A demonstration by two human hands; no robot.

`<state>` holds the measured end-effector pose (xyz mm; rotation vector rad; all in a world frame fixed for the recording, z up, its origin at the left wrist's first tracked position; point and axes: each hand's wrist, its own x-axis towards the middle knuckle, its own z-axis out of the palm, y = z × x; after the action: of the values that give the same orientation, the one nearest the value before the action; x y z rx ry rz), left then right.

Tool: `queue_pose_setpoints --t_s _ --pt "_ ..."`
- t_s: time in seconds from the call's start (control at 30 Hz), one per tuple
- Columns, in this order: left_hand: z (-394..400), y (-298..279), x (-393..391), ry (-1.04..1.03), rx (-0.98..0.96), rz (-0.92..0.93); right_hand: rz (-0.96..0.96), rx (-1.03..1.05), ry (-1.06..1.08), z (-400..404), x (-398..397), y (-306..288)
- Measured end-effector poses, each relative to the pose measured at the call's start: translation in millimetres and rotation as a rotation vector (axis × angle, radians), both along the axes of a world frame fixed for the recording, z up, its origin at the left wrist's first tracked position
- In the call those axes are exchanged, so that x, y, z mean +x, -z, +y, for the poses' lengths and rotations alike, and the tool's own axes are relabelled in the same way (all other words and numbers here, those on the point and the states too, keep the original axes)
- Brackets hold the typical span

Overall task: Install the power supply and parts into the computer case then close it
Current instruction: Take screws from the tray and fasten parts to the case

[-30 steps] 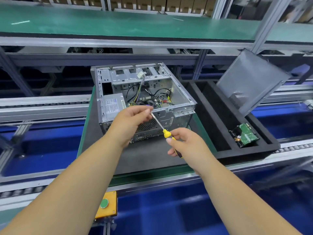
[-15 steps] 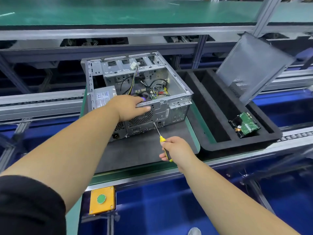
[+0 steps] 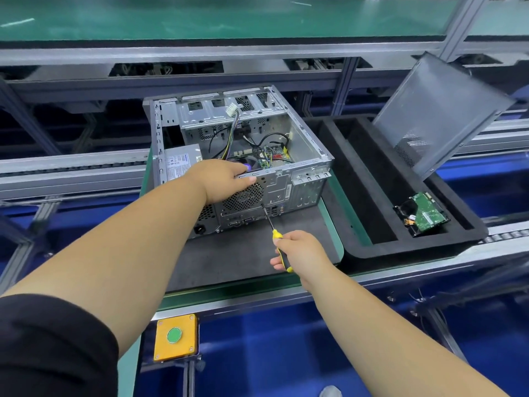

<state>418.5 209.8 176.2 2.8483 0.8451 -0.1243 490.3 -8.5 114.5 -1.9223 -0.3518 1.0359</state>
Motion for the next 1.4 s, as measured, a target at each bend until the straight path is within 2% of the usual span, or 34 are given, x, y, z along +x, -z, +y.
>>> queue_pose_setpoints --t_s 0.27,0.47,0.63,0.8,0.97,1.17,1.4 --pt "-0.6 -1.4 0.9 0.005 -0.003 -0.006 -0.012 -0.011 0.024 4.7 -0.8 -10.0" --pt "-0.7 -2.0 1.1 0.009 -0.003 0.001 0.334 -0.129 0.122 19.3 -3.8 -18.8" --pt "1.4 -0.4 2.2 0.017 -0.01 0.008 0.495 0.026 0.25 10.2 -1.8 -7.3" --pt "3.3 -0.7 2.1 0.008 -0.021 0.008 0.454 -0.003 0.291 10.4 -2.0 2.8" --pt "1.6 -1.0 2.1 0.012 -0.034 0.0 0.4 -0.12 0.231 15.1 2.9 4.7" --pt "3.0 -0.6 1.9 0.014 -0.04 -0.002 0.483 0.007 0.312 11.7 3.5 11.4" --pt "5.2 0.9 2.8 0.028 -0.037 0.0 0.315 -0.084 0.258 14.3 2.1 11.7"
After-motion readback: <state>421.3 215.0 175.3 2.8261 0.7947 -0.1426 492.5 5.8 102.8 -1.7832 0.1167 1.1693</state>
